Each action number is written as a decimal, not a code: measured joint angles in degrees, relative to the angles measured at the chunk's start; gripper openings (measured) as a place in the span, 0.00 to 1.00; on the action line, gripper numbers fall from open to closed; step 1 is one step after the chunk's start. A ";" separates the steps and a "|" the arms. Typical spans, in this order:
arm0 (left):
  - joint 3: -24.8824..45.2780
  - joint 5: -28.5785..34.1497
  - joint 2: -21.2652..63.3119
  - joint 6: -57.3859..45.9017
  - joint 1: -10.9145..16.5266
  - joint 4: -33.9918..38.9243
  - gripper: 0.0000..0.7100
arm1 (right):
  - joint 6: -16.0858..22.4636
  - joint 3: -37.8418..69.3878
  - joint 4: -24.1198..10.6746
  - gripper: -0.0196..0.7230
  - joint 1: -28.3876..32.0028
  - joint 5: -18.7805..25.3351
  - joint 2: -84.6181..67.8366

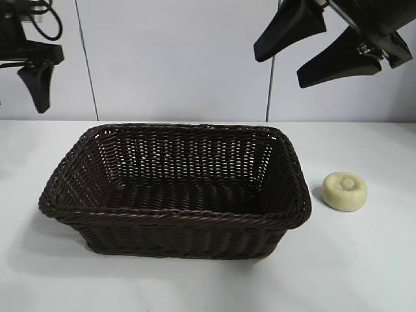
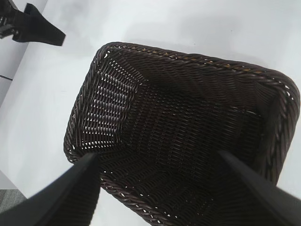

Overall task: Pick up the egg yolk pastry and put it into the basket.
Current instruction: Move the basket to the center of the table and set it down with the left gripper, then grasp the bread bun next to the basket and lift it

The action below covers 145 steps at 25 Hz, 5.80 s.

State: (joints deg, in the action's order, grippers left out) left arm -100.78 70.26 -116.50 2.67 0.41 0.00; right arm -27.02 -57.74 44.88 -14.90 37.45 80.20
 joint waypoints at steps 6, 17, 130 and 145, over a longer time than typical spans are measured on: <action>2.07 0.00 2.55 0.06 -0.13 -1.07 0.76 | 0.05 0.00 -0.54 0.69 0.00 0.05 0.00; 24.82 0.12 29.03 0.37 -0.13 0.54 0.76 | 0.11 0.00 -0.75 0.69 0.00 0.12 0.00; 72.76 -5.51 117.19 -2.18 -0.13 0.57 0.76 | 21.42 -12.71 -26.04 0.15 14.52 -2.75 35.80; 72.76 -5.51 117.19 -2.18 -0.13 0.57 0.76 | 21.42 -12.85 -26.09 0.08 14.52 3.87 17.14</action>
State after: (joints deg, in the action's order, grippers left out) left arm -28.03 64.76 0.69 0.50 0.29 0.57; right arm -5.60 -70.58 18.78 -0.38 41.31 97.34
